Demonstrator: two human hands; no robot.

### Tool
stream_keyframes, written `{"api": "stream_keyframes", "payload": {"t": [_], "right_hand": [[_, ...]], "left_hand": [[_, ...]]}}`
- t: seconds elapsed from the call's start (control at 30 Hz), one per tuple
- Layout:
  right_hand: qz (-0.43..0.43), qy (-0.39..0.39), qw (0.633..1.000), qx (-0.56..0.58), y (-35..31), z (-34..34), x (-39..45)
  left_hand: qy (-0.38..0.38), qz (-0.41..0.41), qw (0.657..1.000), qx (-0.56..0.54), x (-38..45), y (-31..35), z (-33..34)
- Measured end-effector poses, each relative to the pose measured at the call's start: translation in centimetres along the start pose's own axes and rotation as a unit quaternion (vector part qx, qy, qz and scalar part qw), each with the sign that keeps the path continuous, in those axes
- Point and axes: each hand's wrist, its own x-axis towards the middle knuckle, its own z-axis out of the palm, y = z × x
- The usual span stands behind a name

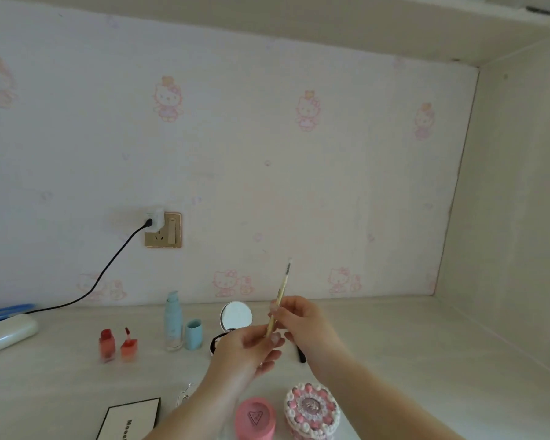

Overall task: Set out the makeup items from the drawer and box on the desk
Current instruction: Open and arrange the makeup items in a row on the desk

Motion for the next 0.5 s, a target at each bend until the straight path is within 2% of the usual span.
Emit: {"api": "stream_keyframes", "payload": {"t": [0.23, 0.5], "right_hand": [[0.006, 0.055, 0.998, 0.023, -0.05, -0.24, 0.01], [0.0, 0.036, 0.999, 0.012, -0.77, -0.78, 0.21]], "left_hand": [[0.037, 0.053, 0.994, 0.091, -0.24, -0.38, 0.47], [0.028, 0.052, 0.996, 0.072, -0.15, -0.53, 0.9]]}}
